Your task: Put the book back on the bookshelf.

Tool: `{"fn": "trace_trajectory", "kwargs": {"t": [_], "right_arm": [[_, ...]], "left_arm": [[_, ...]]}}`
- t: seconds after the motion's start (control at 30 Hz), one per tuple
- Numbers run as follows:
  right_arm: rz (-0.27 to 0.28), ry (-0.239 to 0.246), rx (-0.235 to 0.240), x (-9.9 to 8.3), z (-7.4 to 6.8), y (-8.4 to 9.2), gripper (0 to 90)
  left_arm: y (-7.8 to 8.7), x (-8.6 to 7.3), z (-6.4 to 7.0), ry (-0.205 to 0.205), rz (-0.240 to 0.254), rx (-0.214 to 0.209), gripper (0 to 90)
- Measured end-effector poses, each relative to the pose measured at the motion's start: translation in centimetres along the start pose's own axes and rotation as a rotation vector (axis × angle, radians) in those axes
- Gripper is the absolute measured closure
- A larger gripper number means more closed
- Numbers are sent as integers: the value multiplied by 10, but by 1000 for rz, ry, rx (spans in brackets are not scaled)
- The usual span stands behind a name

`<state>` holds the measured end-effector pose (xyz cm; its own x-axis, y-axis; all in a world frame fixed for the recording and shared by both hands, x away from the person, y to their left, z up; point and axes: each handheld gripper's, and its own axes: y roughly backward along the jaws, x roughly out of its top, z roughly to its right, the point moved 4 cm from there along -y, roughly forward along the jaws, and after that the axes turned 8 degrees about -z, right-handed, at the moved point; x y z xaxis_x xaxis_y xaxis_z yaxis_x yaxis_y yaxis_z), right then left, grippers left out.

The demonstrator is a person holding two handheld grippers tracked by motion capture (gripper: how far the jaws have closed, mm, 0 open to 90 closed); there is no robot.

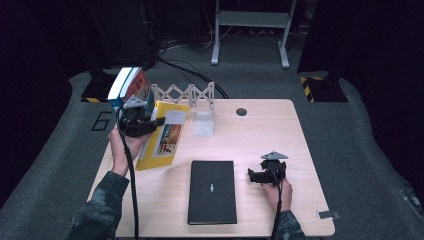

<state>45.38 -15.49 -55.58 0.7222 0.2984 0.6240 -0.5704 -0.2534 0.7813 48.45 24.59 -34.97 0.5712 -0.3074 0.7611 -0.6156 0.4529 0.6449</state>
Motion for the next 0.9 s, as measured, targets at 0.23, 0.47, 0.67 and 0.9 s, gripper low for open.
{"fn": "trace_trajectory", "kwargs": {"t": [0.23,0.47,0.67,0.9], "right_arm": [[1,2,2,0,0,0,68],[4,1,-1,0,0,0,71],[5,3,1,0,0,0,73],[3,-1,2,0,-1,0,75]], "left_arm": [[-5,6,-10,23,27,16,746],[-13,16,-13,28,41,31,747],[-23,27,-19,49,62,53,747],[-32,39,-26,77,87,82,747]]}}
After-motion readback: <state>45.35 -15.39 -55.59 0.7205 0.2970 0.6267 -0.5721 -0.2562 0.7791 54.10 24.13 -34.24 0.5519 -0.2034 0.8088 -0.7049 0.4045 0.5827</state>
